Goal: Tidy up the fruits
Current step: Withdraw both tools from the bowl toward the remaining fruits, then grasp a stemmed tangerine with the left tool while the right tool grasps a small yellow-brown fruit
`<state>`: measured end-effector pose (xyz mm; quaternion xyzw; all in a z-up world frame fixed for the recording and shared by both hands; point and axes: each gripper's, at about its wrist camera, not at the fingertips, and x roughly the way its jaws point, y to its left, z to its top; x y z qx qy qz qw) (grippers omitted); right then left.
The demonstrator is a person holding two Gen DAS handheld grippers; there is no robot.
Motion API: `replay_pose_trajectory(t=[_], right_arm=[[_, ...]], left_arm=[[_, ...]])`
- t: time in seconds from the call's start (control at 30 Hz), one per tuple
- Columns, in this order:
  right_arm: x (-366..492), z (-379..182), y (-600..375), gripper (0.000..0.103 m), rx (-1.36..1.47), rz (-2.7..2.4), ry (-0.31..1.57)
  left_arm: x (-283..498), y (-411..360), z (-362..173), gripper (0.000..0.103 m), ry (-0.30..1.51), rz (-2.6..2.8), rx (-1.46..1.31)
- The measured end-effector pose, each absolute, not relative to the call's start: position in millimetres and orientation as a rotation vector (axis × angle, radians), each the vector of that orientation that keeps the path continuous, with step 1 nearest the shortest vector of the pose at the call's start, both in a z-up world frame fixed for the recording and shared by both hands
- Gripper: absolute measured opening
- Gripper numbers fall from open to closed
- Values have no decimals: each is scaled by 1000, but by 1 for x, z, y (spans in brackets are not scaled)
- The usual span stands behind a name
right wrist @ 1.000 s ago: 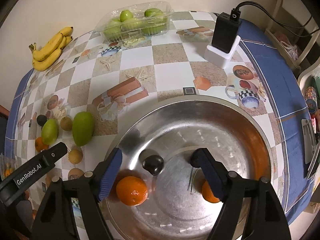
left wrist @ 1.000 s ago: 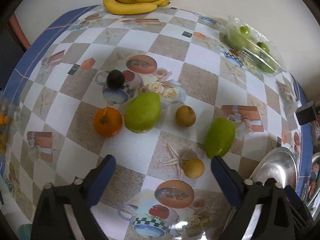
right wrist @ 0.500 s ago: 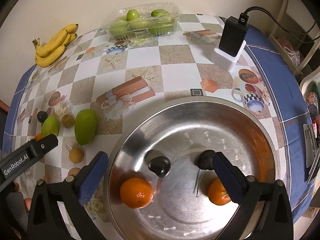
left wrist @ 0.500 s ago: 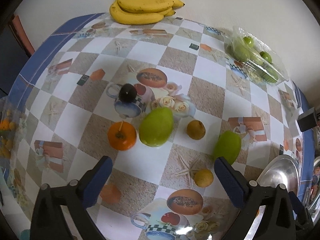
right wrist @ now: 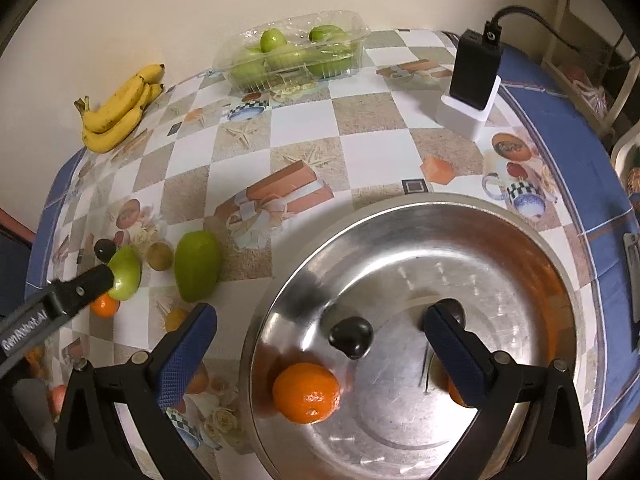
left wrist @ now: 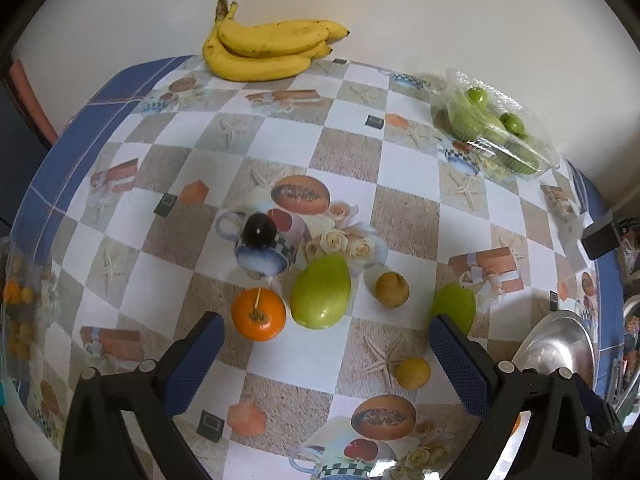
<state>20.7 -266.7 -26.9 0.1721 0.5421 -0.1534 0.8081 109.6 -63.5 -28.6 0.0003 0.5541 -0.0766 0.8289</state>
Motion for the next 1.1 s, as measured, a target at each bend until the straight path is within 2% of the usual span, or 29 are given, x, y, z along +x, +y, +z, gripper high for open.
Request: replay_pose_trajectory(t=[0.37, 0.7, 1.1], right_arm=[[33, -14, -249, 103, 385, -280, 1083], [67, -9, -204, 103, 342, -156, 1068], [84, -29, -173, 103, 284, -150, 1132]], left_arm=[[123, -44, -27, 103, 1165, -181, -18], [139, 6, -14, 103, 1101, -105, -46], [145, 24, -26, 103, 1121, -113, -107]])
